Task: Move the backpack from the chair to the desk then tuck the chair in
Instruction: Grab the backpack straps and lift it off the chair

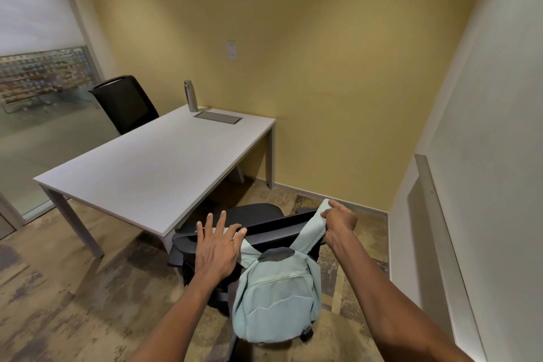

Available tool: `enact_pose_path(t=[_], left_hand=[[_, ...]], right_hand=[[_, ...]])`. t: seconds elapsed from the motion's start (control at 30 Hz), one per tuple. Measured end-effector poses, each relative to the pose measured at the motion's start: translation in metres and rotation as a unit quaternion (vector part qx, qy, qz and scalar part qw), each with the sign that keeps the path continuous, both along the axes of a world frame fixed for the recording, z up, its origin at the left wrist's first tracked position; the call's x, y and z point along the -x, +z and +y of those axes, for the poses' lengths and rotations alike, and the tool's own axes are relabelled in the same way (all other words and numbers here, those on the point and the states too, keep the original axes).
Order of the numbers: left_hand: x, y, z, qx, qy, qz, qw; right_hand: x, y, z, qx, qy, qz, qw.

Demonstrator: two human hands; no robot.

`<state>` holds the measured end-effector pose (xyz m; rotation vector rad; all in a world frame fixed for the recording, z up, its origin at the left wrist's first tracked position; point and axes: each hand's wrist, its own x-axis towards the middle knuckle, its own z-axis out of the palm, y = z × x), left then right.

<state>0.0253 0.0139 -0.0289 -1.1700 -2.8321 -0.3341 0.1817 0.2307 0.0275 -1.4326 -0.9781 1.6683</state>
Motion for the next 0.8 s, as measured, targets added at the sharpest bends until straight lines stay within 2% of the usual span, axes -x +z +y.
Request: enact_pose_path(t=[0.1,0.17,0.4,0.57,0.7,0.8], left_hand=[[0.0,-0.001,-0.001,0.006,0.0,-0.004,1.0],[0.0,0.0,0.0,0.008,0.005,-0.021,1.0],[0.005,0.007,-0.007,0.003,-0.006,-0.06,0.998],[0.014,0.012,-0.012,-0.002,-0.003,-0.077,0.997],[0.015,0.013,-0.023,-0.04,0.009,-0.1,0.994],[0.016,0.014,-0.037,-0.122,0.018,-0.143,0.982]], right_hand=[[-0.003,-0.002,-0.01,0.0,-0.006,-0.011,1.0],[-0.009,0.003,-0.018,0.012,0.025,-0.008,1.0],[-0.021,0.016,-0.044,0.121,0.131,0.079,0.981],[-0.019,0.022,-0.067,0.14,0.17,0.091,0.971],[-0.01,0.025,-0.085,0.142,0.198,0.092,0.966],[-0.005,0.027,-0.095,0.14,0.205,0.1,0.964]])
